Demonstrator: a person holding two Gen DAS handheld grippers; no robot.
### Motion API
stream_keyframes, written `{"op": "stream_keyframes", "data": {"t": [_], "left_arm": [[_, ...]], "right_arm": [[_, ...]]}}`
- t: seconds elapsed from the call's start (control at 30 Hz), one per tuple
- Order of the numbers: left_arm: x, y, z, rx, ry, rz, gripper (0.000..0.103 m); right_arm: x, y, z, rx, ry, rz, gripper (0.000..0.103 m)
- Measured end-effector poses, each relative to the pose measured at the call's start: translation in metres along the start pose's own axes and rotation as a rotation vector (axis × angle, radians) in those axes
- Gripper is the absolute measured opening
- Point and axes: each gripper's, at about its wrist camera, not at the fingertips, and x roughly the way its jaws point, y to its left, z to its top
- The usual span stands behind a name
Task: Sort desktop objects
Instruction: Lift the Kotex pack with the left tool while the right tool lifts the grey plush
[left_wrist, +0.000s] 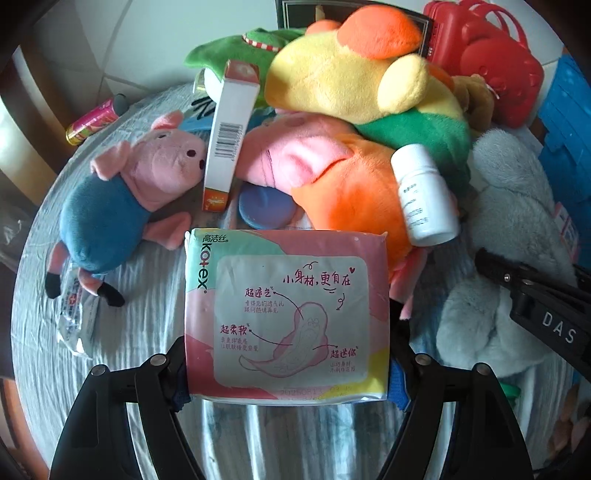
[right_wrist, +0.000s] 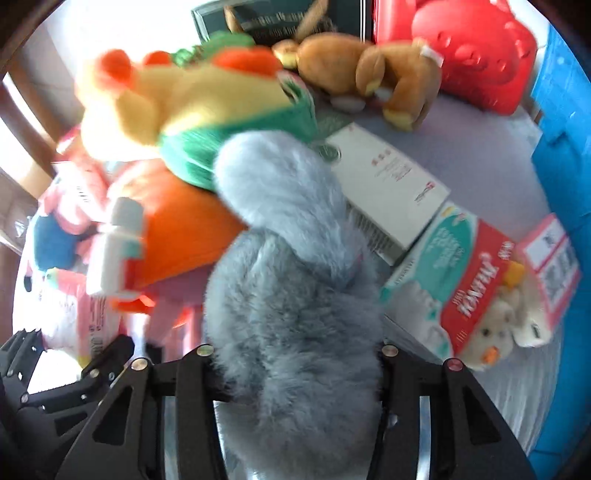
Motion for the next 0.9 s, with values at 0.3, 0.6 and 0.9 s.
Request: {"op": "stream_keyframes", "data": {"t": [0.3,0.6,0.9], "left_arm": [[-0.077,0.003,-0.002,-0.025,-0.171,0.011,0.078],[-0.148,-0.008,-0.020,-0.057,-0.307,0.012,0.078],[-0.198,-0.014,-0.025,0.008,-0.422,-0.085,0.078]], "right_arm": [[-0.108,0.006,-0.037,-0.058,-0.171,0.064,0.045],[-0.178,0.015,-0.033,-0.122,-0.295,0.088,0.045],[-0.253,0.014,-0.061,-0.065,-0.411,-0.015,0.045]]}}
